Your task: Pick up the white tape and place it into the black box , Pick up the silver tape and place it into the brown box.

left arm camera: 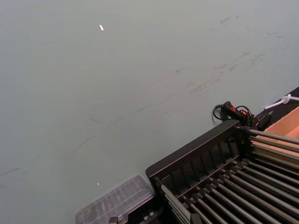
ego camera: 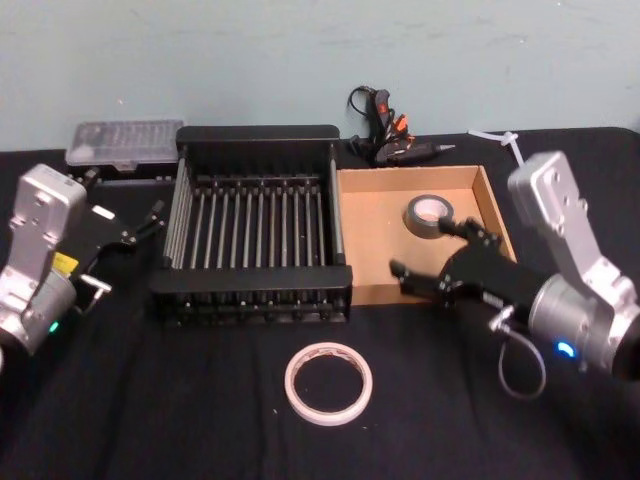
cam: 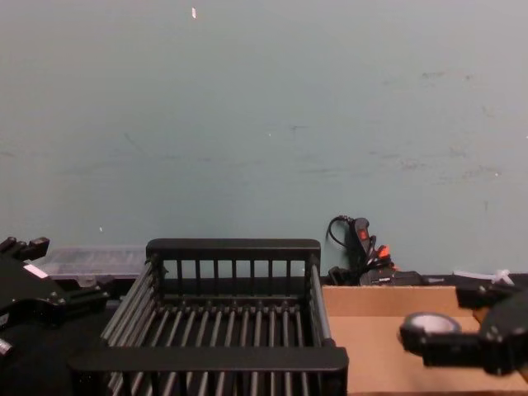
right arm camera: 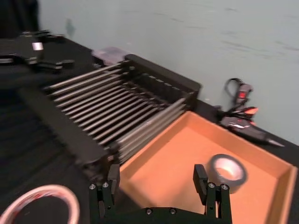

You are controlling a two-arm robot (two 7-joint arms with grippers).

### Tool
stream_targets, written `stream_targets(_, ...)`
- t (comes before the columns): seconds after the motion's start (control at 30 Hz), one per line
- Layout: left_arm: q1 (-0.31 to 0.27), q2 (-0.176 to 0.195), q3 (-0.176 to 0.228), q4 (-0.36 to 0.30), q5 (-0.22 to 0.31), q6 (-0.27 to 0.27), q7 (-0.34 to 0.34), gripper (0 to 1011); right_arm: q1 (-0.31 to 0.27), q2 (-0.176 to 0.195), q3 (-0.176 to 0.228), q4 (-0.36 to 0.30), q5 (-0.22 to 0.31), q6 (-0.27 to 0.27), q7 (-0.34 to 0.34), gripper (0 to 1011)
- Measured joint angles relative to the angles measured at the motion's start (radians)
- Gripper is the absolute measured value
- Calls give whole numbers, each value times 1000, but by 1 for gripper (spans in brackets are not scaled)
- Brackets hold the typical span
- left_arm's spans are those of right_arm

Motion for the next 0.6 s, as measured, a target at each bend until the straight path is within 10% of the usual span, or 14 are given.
stream_targets(0.6,0,0,0,0,0,0,0,1001,-88,69,-83,10,32,-133,59,1002)
